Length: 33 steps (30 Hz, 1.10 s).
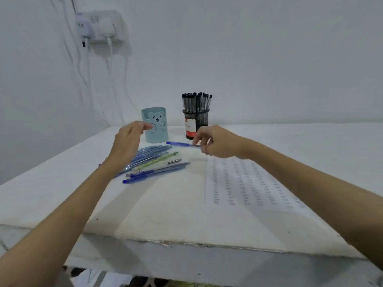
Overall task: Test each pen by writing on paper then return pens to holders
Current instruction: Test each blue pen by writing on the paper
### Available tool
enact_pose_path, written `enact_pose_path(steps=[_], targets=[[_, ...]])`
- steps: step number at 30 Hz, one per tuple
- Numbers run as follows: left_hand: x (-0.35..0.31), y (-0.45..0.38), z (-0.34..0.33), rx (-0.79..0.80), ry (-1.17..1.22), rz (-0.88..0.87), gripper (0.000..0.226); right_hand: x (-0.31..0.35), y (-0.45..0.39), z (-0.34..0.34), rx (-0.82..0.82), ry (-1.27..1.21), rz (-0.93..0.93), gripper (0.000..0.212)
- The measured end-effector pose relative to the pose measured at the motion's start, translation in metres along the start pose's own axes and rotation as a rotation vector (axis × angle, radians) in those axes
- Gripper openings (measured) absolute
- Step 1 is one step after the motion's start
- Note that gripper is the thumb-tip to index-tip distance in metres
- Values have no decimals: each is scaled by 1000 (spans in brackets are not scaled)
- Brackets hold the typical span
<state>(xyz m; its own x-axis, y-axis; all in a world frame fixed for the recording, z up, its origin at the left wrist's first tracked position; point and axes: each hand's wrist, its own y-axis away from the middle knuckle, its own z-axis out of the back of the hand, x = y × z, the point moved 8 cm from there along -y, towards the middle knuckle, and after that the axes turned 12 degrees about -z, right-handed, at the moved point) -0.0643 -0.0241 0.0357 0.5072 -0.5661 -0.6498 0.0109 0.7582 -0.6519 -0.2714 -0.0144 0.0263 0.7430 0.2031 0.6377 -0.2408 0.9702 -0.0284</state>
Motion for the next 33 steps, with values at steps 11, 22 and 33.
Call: enact_pose_path(steps=[11, 22, 33], targets=[[-74, 10, -222, 839, -141, -260, 32, -157, 36, 91, -59, -1133, -496, 66], [-89, 35, -245, 978, -483, -299, 76, -175, 23, 101, 30, -1434, -381, 60], [-91, 35, -265, 876, -490, -421, 85, -185, 14, 115, -70, -1387, -314, 66]])
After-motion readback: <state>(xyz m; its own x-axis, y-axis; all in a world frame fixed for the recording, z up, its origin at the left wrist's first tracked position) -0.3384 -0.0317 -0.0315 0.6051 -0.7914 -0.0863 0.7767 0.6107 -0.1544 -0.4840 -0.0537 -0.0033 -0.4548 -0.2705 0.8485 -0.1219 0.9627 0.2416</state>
